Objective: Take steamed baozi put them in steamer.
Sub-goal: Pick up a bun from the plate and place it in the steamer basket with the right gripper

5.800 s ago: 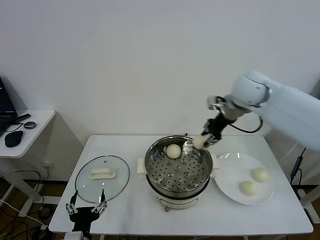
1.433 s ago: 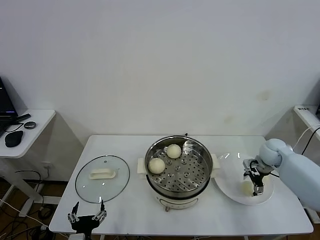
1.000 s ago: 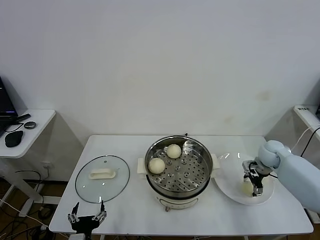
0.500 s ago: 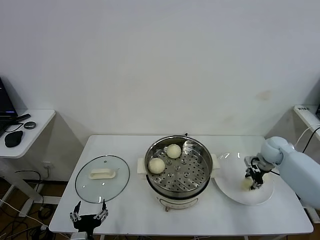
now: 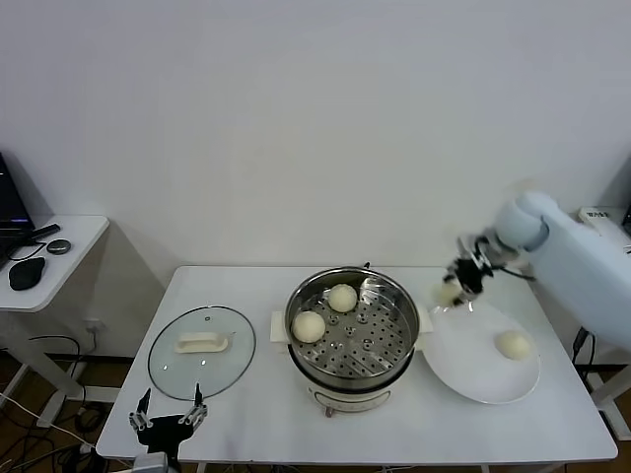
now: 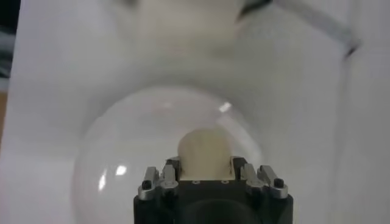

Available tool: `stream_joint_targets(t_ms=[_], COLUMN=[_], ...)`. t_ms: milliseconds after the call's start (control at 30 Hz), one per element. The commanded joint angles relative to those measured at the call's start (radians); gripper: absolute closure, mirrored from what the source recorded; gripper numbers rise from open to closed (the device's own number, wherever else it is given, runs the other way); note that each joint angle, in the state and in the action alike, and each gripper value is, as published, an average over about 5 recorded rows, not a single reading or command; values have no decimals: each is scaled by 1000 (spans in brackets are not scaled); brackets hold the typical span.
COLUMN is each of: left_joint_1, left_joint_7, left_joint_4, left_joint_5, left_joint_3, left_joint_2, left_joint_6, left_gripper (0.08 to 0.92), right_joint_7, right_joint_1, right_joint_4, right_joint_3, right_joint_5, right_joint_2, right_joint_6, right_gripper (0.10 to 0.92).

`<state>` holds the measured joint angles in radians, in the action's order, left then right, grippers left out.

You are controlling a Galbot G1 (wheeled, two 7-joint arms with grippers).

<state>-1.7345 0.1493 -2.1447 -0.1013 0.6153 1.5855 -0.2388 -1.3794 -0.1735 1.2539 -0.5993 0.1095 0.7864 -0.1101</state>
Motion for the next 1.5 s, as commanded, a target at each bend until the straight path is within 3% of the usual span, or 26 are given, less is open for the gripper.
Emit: stream_joint_targets(t_ms=[33,333,500,700,1100,1500], left_joint_1=[-3,-19,-30,-48,-39,-22], left_joint_7=[4,10,16,16,16,14], left_joint_4=[-16,-38,-47,-61,-57,-40], left_joint_5=[-2,-4,-6,-7,-3,4], left_joint_3=[1,-2,-6,-10,-12,-7], left_joint_2=[2,12,13,13,14,13], left_joint_6=[1,4,7,7,6,6], left_gripper=[177,177,177,177,177,177], right_joint_7=[-21,30,71,138,120,134], right_joint_1=[-258,-298,-262,-227,-181,-154], right_joint_4=[42,167,320,332,377,345], right_joint_3=[-136,-290,-376,-443,-504,-513], right_joint_5=[-236,-234,-57,18,138,161], right_joint_2=[106,140,126,153,203,235], right_joint_6=[101,506,620,774,792,774], right_gripper=[515,516,516,514,508,505])
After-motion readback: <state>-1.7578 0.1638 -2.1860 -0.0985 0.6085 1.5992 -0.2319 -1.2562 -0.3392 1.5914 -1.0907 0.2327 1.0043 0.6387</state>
